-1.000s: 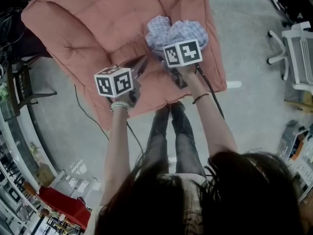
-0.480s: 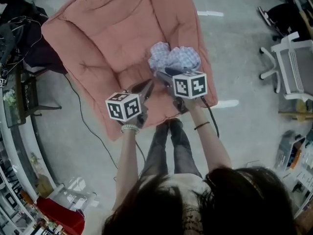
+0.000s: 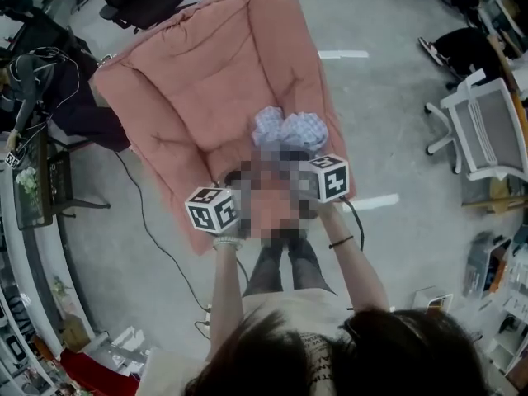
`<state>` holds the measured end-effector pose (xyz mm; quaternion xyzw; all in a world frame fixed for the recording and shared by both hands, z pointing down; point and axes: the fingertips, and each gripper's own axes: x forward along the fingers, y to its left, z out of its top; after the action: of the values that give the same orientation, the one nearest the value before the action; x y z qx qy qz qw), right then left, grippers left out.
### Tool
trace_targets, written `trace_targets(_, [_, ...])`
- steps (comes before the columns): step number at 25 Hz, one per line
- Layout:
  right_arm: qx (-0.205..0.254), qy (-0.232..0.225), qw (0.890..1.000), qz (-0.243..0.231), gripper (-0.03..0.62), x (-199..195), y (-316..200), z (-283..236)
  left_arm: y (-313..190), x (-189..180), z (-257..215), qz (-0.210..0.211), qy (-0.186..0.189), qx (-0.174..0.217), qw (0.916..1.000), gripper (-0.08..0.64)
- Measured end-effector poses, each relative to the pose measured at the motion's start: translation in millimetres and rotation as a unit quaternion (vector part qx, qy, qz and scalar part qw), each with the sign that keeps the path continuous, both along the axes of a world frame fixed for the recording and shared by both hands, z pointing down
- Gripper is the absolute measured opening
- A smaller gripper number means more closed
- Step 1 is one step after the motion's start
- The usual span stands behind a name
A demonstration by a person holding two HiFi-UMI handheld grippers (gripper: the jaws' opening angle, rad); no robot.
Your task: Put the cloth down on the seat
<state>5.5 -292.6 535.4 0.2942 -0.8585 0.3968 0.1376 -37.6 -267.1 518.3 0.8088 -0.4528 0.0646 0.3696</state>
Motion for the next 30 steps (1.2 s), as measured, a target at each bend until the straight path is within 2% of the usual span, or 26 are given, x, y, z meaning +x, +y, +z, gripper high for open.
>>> trace_targets(8, [0.052,-0.008,0.999,-0.007,0.106,-8.3,6.2,-60.7,10.0,-5.6,-54.3,-0.016,0.0,0.044,0.9989,0.005])
trace_targets(14, [0.07,-0.018,0.997,-0.013,0.054,-14.4,18.4,-86.4,15.3,-5.0,-83.5,0.0,-0.011,0.073,0.9973,0.005])
trace_targets(30, [0.104,-0.046,0.993,-0.02,0.003,-14.2,40.5,-135.3,26.0,-0.6,-127.7,0.03,-0.023,0.119,0.9921,0.005])
